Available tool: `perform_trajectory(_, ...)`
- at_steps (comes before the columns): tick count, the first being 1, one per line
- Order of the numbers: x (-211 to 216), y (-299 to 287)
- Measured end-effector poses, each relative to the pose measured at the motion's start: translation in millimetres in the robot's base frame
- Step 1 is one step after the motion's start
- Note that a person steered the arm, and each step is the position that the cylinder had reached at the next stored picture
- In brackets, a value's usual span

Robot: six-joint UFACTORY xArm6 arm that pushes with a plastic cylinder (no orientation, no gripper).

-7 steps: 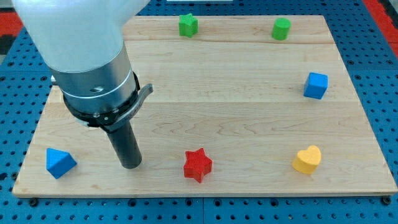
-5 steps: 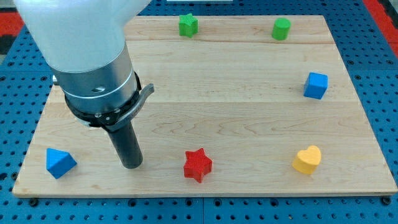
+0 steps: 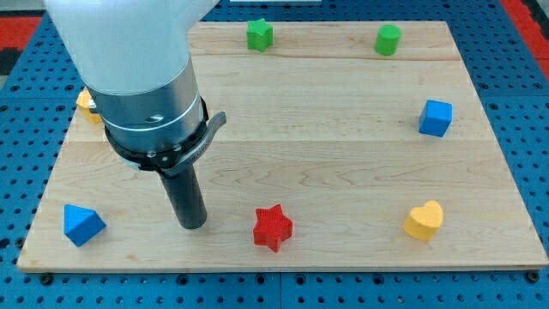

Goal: Slide red circle to green star

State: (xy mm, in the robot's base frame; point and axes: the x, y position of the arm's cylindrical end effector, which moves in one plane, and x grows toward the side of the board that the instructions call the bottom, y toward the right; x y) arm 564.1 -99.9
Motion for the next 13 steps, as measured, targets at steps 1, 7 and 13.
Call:
perform_trajectory(1,-2.2,0.0)
perform_trajectory(7,-144.7,-27.0)
perform_trajectory(13,-314.5,-123.9)
